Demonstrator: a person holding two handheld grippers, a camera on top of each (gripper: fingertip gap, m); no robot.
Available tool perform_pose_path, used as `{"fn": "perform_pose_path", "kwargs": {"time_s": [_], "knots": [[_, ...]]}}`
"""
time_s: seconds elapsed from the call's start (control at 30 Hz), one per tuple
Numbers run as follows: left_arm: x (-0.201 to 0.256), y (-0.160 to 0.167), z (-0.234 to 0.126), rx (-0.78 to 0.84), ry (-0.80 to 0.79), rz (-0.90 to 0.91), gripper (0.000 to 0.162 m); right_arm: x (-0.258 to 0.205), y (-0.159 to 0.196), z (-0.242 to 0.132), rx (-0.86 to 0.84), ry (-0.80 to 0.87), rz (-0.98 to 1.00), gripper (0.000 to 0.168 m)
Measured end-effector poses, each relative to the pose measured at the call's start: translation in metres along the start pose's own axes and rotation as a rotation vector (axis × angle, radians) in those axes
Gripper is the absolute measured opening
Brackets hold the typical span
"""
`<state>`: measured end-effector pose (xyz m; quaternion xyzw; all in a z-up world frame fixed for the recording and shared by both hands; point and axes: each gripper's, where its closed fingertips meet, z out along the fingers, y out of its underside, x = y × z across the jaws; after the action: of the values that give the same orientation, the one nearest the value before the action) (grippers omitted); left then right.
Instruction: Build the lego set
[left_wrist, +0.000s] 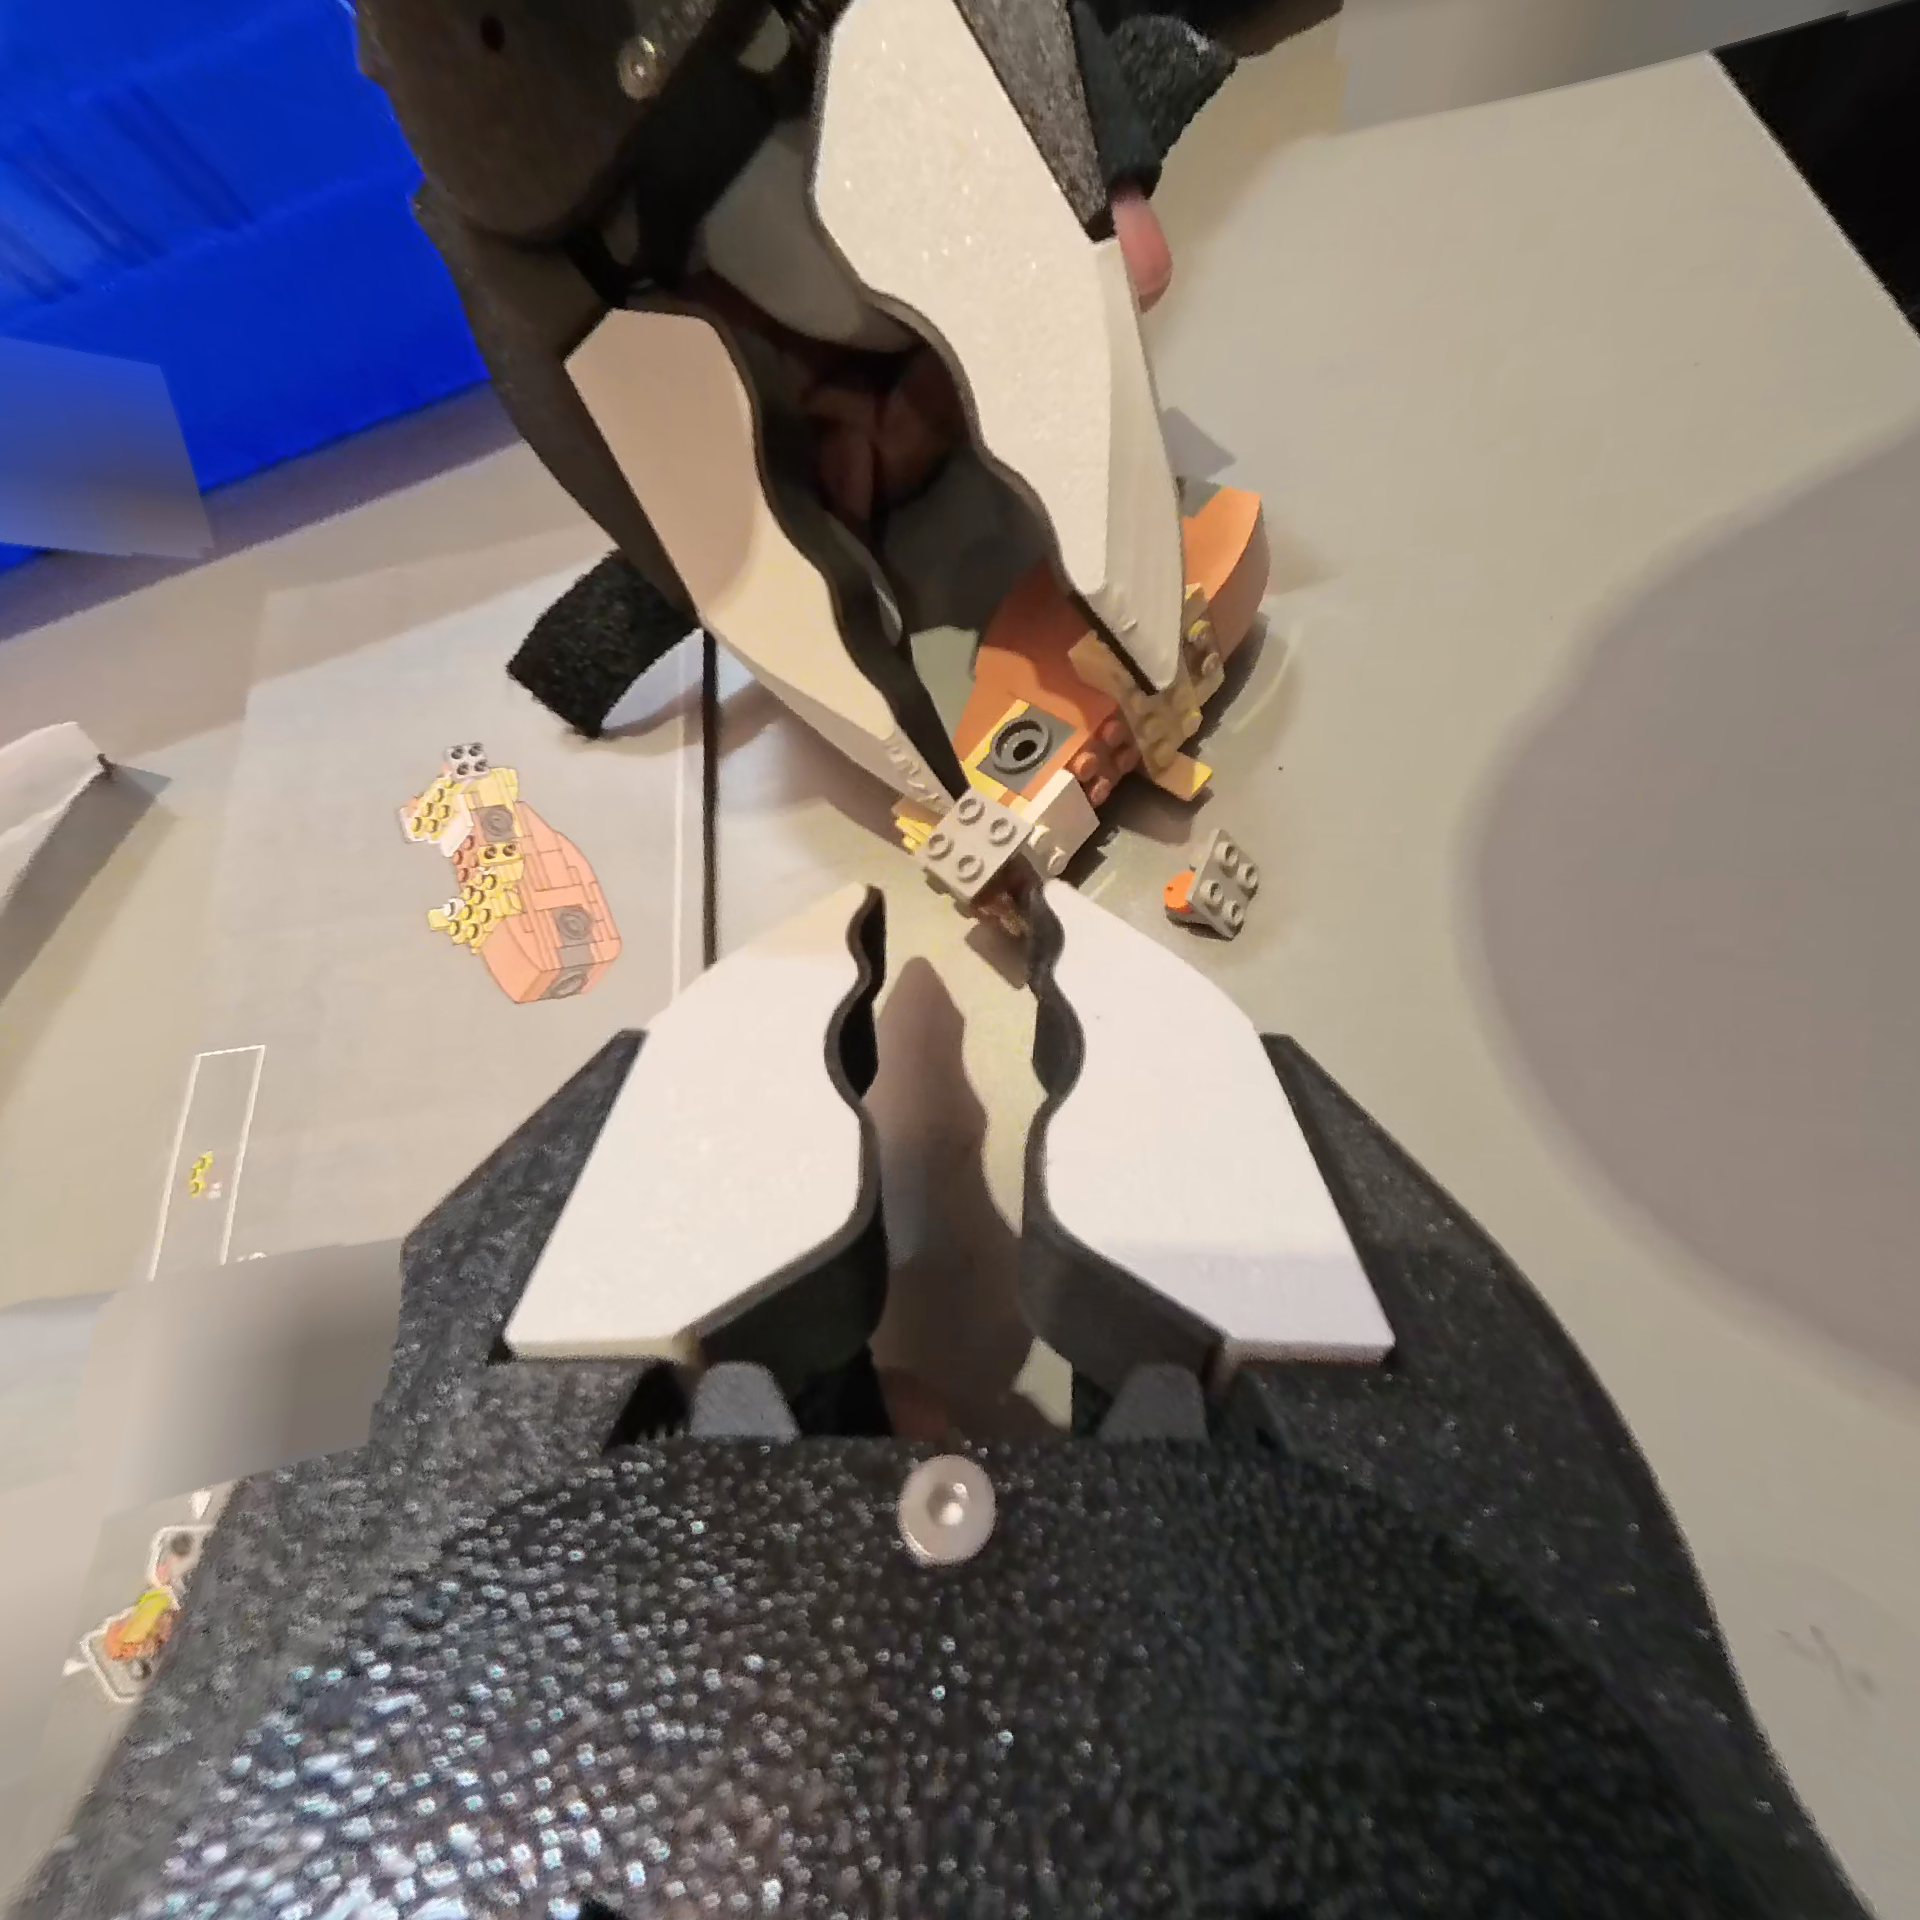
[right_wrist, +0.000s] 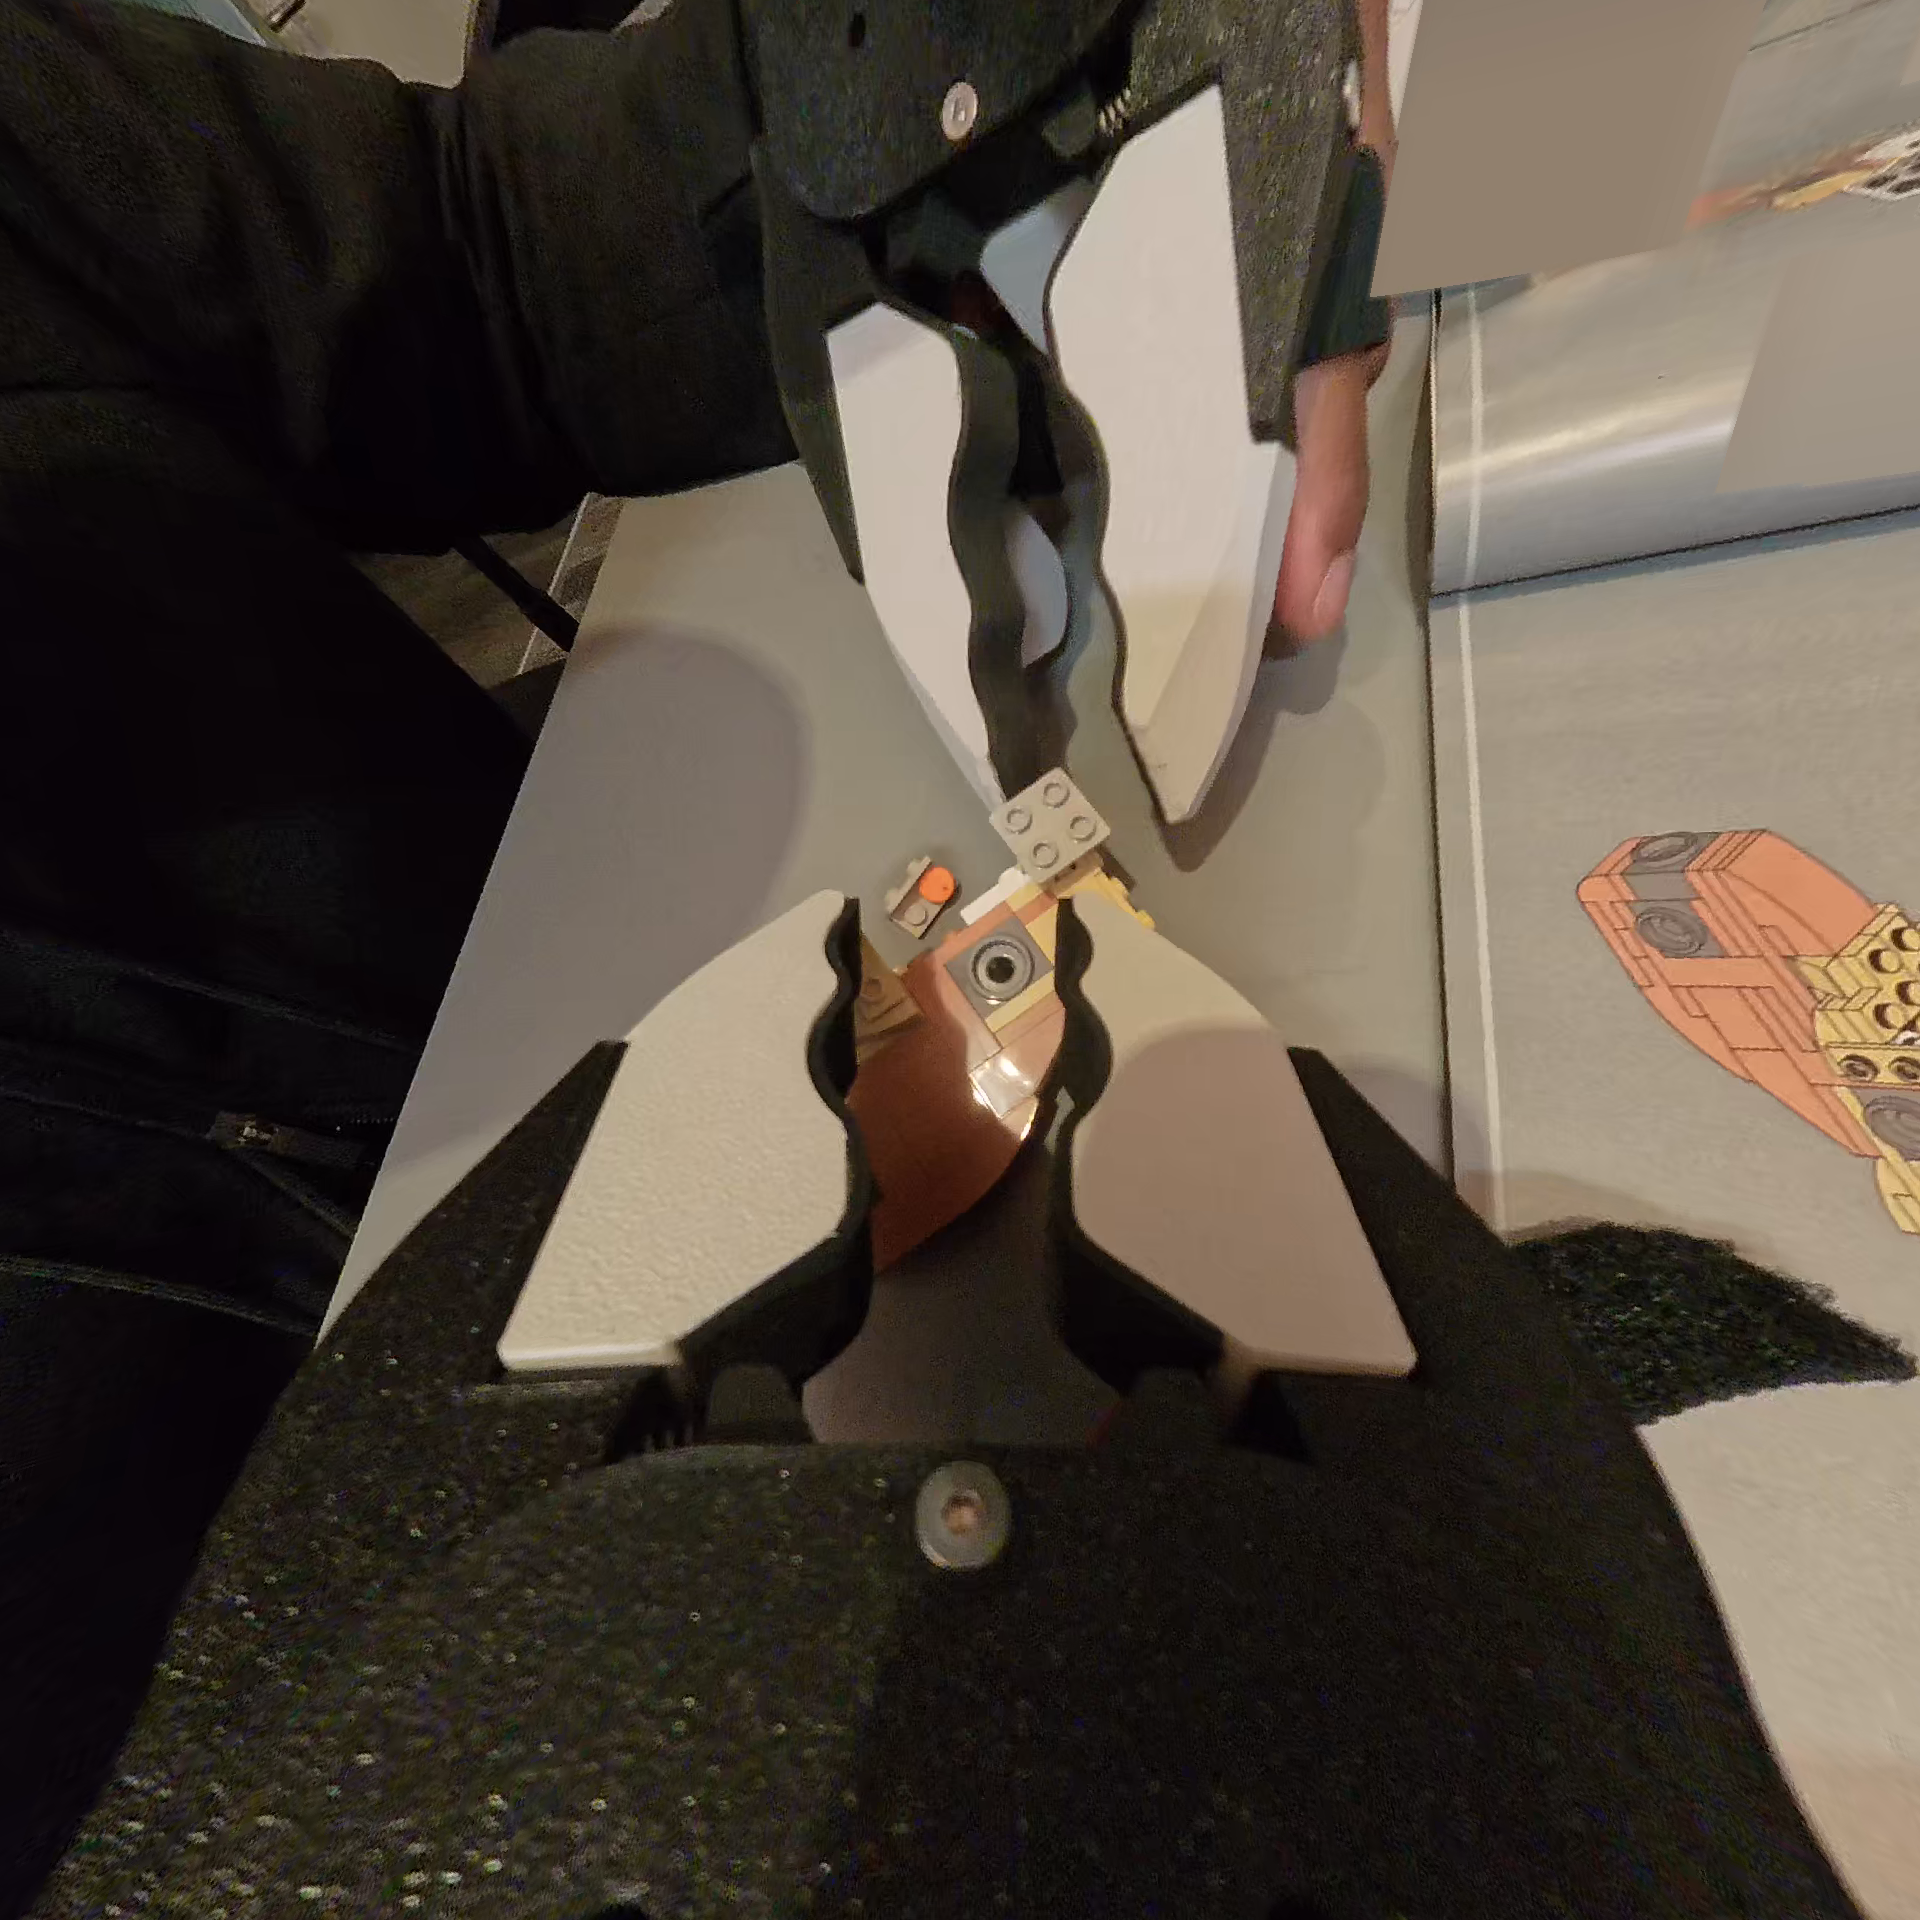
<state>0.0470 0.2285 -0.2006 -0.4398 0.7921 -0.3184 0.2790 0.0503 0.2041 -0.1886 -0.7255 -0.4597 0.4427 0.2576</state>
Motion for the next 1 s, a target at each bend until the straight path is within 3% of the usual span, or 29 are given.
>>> {"fn": "perform_pose_path", "kwargs": {"time_s": [0.2, 0.5, 1.0], "knots": [[0.004, -0.002, -0.004, 0.002, -0.051, -0.089, 0.029, 0.0, 0.0, -0.001, 0.004, -0.001, 0.0, 0.036], [-0.004, 0.002, -0.012, 0.04, -0.297, -0.323, 0.03, 0.001, -0.003, -0.002, 0.022, 0.002, 0.005, 0.038], [-0.009, 0.0, -0.008, 0.047, -0.353, -0.352, 0.036, 0.0, -0.003, 0.0, 0.016, -0.006, 0.001, 0.032]]}}
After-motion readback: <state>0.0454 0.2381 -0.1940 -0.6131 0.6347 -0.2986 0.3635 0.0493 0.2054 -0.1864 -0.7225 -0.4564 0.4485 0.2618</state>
